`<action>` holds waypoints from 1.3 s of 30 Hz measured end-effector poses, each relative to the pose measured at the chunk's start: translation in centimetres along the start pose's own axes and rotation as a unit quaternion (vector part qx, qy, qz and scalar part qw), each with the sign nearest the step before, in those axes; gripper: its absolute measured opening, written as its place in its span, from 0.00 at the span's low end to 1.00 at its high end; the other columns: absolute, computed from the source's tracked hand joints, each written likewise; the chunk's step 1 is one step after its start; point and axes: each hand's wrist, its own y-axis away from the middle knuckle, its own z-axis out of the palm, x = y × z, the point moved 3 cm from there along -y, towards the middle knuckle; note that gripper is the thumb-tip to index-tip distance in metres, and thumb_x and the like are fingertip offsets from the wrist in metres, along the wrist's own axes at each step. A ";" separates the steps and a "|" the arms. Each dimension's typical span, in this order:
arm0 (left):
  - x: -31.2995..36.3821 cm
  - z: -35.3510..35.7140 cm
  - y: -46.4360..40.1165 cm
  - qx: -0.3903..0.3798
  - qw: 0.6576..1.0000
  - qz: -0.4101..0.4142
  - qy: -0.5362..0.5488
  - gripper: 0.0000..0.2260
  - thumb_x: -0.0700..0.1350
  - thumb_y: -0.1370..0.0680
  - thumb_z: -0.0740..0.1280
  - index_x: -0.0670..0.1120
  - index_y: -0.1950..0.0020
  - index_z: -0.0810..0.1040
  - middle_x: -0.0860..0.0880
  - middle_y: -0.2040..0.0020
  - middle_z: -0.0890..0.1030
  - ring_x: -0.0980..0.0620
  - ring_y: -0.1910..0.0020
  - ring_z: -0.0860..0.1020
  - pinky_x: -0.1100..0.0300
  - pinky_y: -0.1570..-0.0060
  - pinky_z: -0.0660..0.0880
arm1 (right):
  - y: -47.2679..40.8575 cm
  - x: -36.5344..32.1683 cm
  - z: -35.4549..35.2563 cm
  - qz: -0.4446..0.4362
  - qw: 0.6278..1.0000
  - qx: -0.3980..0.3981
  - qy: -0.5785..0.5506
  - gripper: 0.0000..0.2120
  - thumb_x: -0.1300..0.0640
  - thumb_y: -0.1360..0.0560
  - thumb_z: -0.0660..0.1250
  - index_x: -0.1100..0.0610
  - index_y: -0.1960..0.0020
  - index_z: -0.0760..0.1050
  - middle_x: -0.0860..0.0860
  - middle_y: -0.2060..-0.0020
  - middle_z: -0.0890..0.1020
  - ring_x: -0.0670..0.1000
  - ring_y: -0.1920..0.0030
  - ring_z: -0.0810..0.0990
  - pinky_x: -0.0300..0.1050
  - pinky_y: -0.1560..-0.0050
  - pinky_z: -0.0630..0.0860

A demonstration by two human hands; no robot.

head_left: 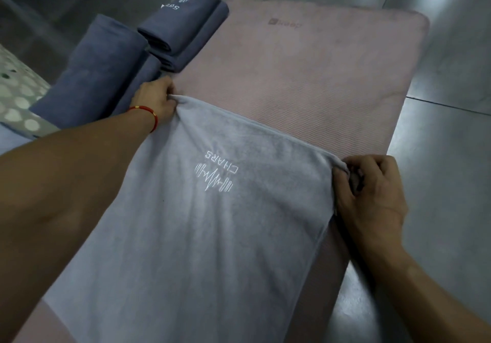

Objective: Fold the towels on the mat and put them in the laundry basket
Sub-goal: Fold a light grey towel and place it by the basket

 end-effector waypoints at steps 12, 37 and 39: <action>-2.9 -14.7 13.5 0.058 0.985 0.079 0.139 0.08 0.37 0.25 0.71 0.49 0.56 0.75 0.47 0.61 0.81 0.42 0.61 0.81 0.51 0.58 0.78 | -0.5 -5.3 -4.7 -0.144 0.976 -0.146 0.077 0.07 0.59 0.21 0.65 0.50 0.46 0.70 0.54 0.49 0.76 0.59 0.58 0.77 0.56 0.56 0.78; -19.0 -43.6 56.3 0.309 0.852 -0.219 0.361 0.04 0.40 0.29 0.73 0.43 0.56 0.86 0.46 0.61 0.86 0.55 0.66 0.84 0.68 0.61 0.80 | 2.4 -51.6 -16.0 -0.550 0.788 -0.272 0.051 0.10 0.63 0.26 0.74 0.47 0.55 0.85 0.44 0.62 0.85 0.44 0.58 0.83 0.34 0.57 0.74; -18.8 -43.7 58.8 0.337 0.844 -0.234 0.345 0.04 0.39 0.26 0.73 0.44 0.53 0.86 0.47 0.61 0.86 0.57 0.67 0.83 0.71 0.62 0.79 | 3.3 -52.3 -15.7 -0.538 0.783 -0.311 -0.017 0.13 0.65 0.26 0.75 0.46 0.57 0.85 0.43 0.64 0.86 0.41 0.60 0.83 0.29 0.57 0.77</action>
